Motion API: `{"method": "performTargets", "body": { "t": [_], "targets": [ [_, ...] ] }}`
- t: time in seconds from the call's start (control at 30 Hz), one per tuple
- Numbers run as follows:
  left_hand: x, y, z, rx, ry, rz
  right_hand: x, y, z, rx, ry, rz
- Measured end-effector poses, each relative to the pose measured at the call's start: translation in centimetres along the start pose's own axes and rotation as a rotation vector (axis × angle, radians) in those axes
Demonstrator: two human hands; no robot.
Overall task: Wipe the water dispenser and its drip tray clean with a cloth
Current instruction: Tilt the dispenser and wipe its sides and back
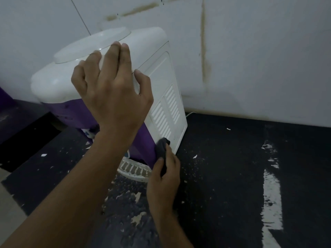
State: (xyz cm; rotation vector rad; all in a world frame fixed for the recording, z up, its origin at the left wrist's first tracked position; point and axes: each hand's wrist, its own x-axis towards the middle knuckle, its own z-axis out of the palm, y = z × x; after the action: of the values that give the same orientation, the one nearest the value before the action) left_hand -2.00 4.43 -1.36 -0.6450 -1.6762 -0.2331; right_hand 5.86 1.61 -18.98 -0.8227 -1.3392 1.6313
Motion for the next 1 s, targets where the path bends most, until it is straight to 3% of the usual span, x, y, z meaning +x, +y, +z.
{"method": "performTargets", "body": {
  "t": [0.1,0.27,0.43,0.5,0.6,0.77,0.9,1.0],
  "targets": [
    [-0.2,-0.2,-0.3,0.000,-0.032,0.027,1.1,1.0,-0.7,-0.034,0.007,0.168],
    [-0.3,-0.3,-1.0,0.003,-0.130,0.061,0.2,0.4,-0.3,-0.028,-0.011,0.121],
    [0.7,-0.5,-2.7,0.012,-0.325,0.109,1.4,0.4,-0.5,-0.062,0.014,0.246],
    [2.5,-0.6,-3.1,0.021,-0.400,0.148,1.4,-0.2,-0.4,-0.047,0.011,0.206],
    [6.7,-0.6,-2.1,-0.001,-0.493,0.318,0.8,-0.2,0.0,-0.060,0.019,0.178],
    [13.2,0.2,3.2,-0.103,-0.698,0.586,1.3,0.5,-0.4,-0.145,0.053,0.332],
    [13.0,0.8,5.2,-0.216,-0.691,0.541,0.2,-0.1,0.1,-0.122,0.080,0.215],
    [12.3,0.5,5.1,-0.238,-0.595,0.558,0.0,0.7,0.4,-0.128,0.116,0.270]
  ]
}}
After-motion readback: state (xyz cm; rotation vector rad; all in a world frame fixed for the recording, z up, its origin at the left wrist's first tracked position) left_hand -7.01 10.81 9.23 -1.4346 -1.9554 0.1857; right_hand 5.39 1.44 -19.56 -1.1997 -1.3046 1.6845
